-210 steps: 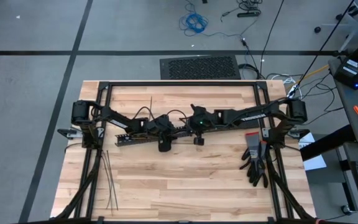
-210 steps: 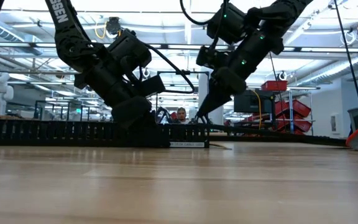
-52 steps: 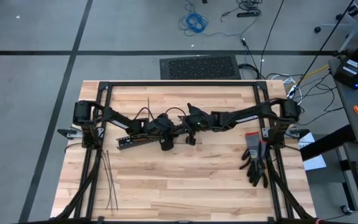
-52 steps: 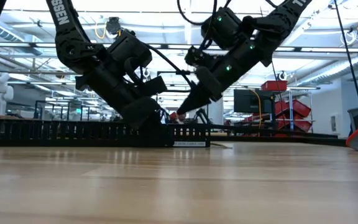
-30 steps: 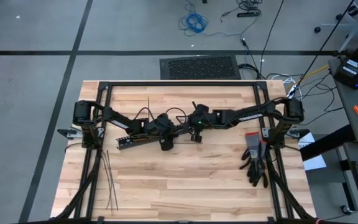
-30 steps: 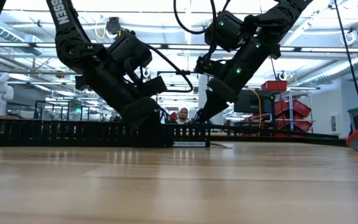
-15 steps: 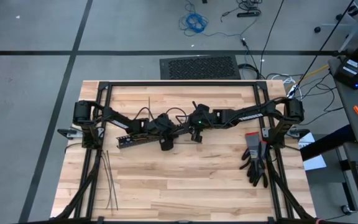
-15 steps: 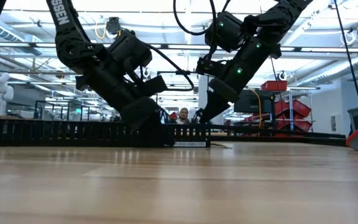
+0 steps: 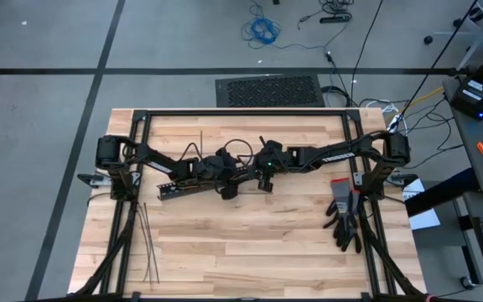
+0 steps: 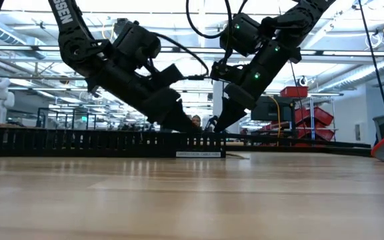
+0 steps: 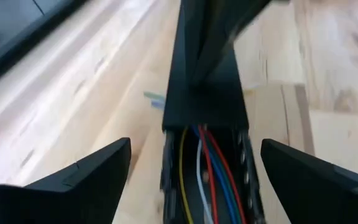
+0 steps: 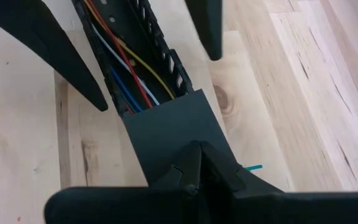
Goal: Ziptie cables
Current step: Close the black cable duct
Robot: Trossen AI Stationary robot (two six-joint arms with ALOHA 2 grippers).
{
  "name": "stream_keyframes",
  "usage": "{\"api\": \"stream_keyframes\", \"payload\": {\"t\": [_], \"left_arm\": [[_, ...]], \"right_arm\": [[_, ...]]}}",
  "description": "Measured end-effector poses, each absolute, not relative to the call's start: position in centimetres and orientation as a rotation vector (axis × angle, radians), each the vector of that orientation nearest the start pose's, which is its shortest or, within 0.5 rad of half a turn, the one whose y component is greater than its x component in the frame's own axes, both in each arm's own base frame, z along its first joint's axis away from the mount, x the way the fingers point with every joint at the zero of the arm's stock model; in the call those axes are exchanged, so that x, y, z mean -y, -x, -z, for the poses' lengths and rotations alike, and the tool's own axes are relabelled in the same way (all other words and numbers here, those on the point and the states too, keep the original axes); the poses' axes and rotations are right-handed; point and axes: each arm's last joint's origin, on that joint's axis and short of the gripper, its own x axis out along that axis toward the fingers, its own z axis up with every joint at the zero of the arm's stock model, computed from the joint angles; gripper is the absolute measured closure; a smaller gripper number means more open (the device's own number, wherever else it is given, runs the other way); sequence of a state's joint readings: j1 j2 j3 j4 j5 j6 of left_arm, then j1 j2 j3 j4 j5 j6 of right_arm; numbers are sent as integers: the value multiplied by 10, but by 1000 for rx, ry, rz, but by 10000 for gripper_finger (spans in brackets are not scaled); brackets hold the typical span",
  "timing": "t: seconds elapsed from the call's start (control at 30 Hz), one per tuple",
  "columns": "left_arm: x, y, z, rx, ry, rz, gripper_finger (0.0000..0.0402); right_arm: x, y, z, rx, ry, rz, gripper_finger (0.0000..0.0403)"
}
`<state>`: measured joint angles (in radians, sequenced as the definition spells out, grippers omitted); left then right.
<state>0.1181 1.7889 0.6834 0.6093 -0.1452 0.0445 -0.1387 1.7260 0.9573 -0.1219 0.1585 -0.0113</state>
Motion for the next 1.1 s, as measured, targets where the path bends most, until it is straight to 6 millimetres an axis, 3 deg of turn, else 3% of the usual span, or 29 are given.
{"api": "stream_keyframes", "payload": {"t": [0.23, 0.6, 0.83, 1.1], "left_arm": [[-42, -323, -124, -489, -37, -244, 57], [-43, -327, -107, -499, 11, -261, 138], [-43, -327, -106, -497, 10, -266, 190], [-43, -327, -106, -497, 10, -276, 211]], "right_arm": [[51, -335, -162, -896, 19, 271, 403], [51, -336, -162, -890, 7, 267, 403], [50, -338, -163, -860, -10, 228, 403], [53, -343, -154, -854, -15, 228, 403]]}}
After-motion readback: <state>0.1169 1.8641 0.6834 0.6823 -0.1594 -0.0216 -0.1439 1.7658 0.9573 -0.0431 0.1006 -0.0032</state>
